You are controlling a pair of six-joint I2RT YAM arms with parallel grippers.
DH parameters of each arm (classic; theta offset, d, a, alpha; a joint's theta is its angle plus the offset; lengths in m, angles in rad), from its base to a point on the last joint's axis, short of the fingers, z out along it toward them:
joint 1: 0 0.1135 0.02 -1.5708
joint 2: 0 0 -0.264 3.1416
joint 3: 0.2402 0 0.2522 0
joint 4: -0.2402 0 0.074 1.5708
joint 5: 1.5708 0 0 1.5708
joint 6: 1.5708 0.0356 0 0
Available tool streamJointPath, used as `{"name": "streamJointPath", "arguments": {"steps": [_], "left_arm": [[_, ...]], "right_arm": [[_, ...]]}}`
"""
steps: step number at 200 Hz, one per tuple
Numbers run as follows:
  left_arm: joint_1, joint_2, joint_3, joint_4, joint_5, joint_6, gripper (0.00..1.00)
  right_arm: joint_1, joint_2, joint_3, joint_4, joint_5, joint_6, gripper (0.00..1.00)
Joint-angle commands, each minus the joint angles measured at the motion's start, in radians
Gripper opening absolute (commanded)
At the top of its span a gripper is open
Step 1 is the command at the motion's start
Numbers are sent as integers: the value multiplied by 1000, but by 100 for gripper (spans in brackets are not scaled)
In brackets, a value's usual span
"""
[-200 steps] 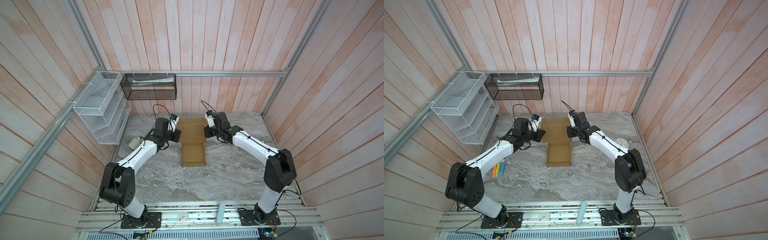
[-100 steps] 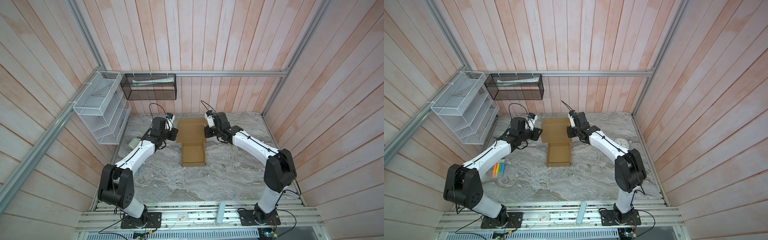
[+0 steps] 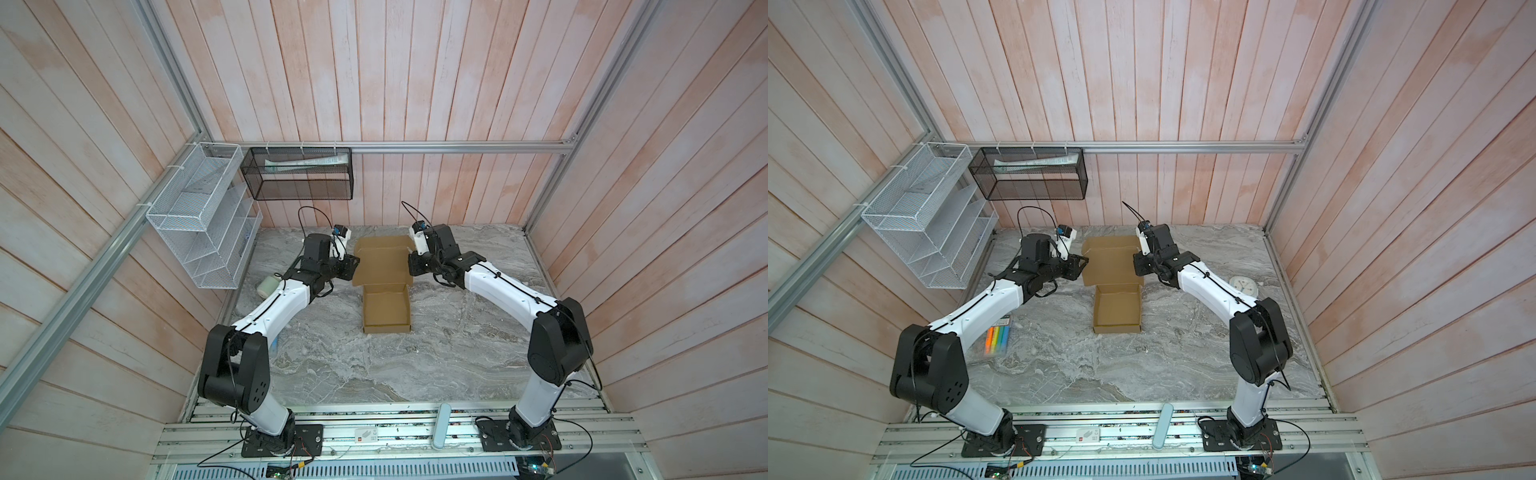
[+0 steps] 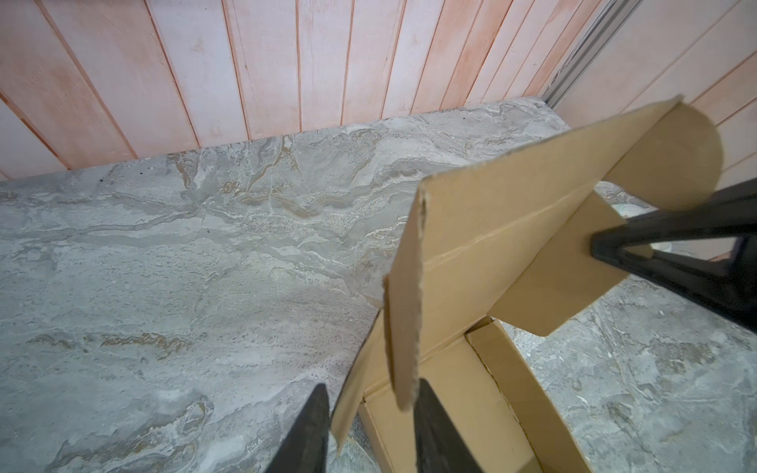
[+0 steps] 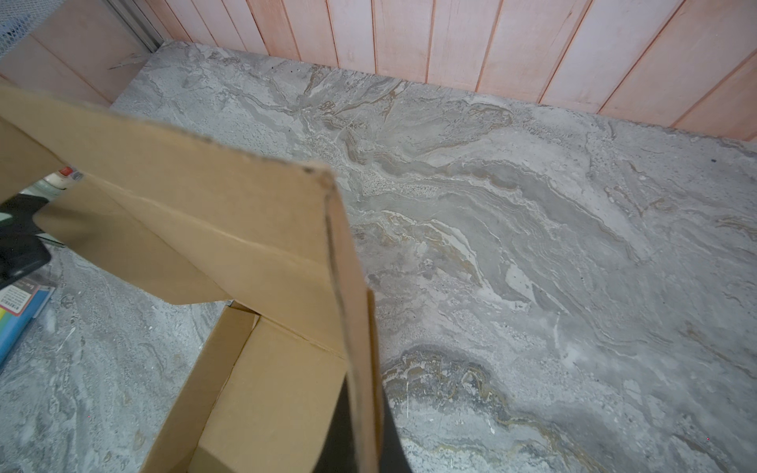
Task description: Fold the paper box
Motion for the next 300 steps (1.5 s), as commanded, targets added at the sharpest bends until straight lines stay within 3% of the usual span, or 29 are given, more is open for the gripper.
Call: {"name": "streamJointPath", "arguments": {"steps": [1, 114, 247, 300], "left_arm": [[0, 4, -14, 31, 47, -13, 34], [-22, 5, -26, 36, 36, -62, 27], [-57, 17, -20, 43, -74, -77, 0], [-63, -13, -56, 86, -118, -104, 0]], "right_arm": [[6, -22, 33, -1, 12, 14, 0], [13, -11, 41, 1, 10, 21, 0], [60, -14, 8, 43, 53, 58, 0], [97, -29, -57, 124, 116, 107, 0]]}}
